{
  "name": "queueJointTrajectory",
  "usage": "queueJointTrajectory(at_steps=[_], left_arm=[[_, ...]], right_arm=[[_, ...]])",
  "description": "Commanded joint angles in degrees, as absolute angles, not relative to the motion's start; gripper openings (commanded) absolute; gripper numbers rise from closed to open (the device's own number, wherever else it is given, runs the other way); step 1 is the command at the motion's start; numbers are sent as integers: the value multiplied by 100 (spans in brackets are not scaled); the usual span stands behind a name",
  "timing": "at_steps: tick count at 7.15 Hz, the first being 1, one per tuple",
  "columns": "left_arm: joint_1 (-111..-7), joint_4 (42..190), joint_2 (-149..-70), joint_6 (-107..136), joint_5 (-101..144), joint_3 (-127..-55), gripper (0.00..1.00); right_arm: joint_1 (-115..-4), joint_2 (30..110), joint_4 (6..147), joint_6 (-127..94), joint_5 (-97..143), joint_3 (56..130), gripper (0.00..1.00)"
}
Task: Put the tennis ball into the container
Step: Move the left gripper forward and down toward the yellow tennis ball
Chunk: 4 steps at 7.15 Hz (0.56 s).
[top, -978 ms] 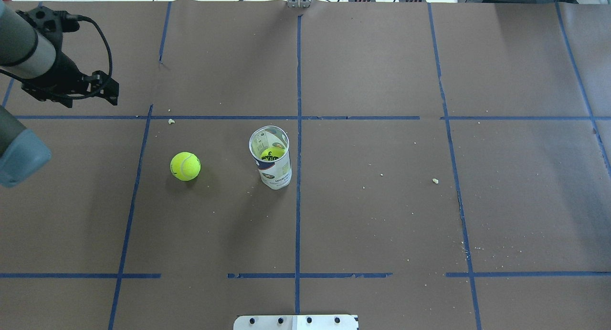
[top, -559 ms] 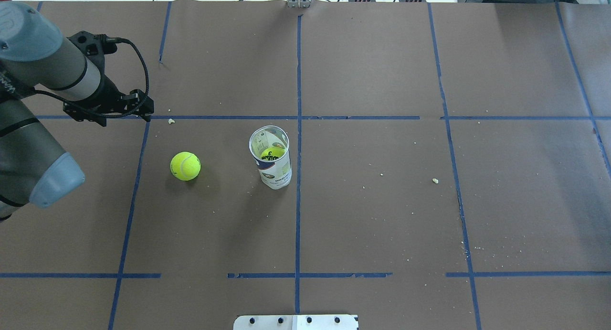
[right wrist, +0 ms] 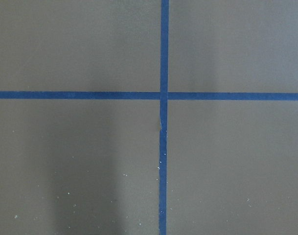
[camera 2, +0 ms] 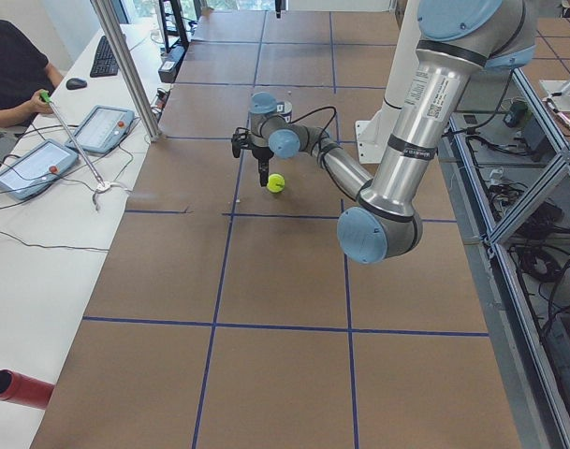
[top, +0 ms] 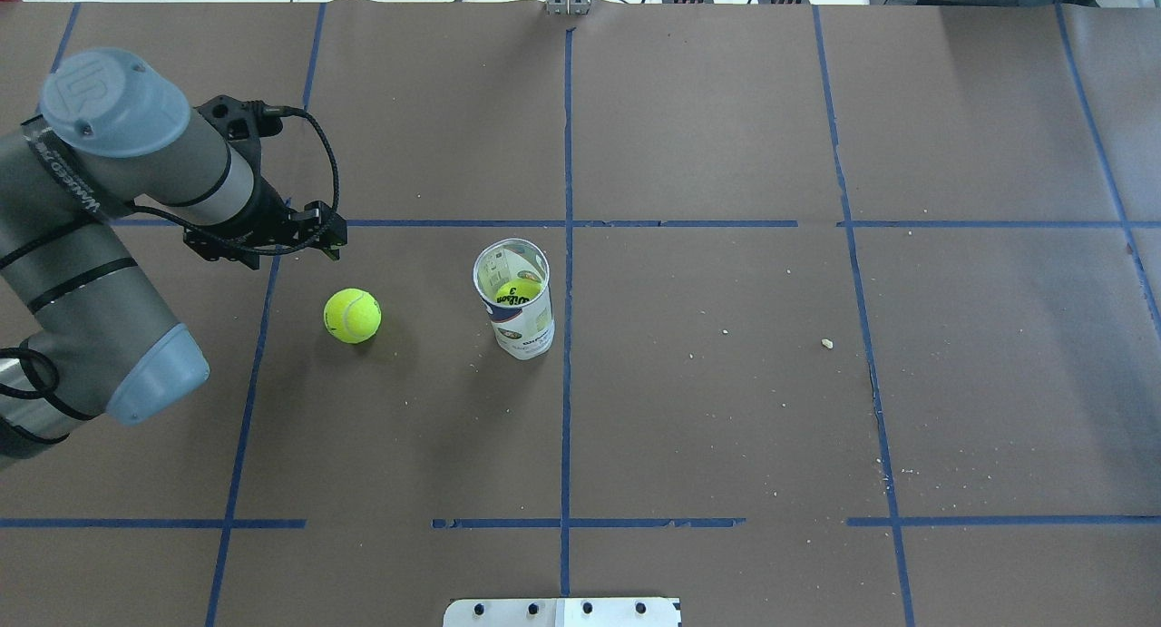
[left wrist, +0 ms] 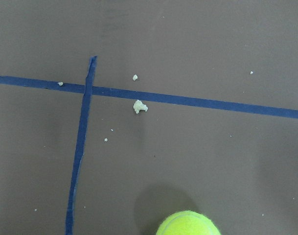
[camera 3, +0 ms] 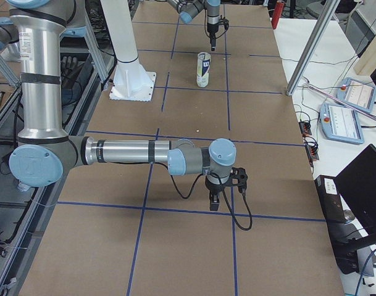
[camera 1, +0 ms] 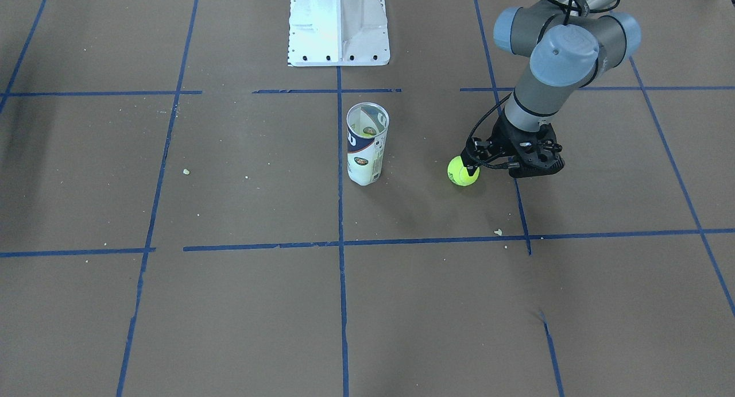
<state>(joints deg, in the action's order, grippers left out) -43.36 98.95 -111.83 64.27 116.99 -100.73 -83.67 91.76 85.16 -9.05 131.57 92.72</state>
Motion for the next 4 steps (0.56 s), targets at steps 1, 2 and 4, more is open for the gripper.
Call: queueJointTrajectory(at_steps=[1,2,4], left_arm=[[-4106,10326,-11180,6600,11698,-9809,100],[-4061,10327,-11180,6635,11698,-9817,100],[-3947,10327,-11180,6645,11698,-9809,100]], right_arm=[[-8367,9176,8517,-905,13157,9272,100],[-8367,9176,8517,-905,13157,9272,100],[-8367,9176,8517,-905,13157,9272,100]])
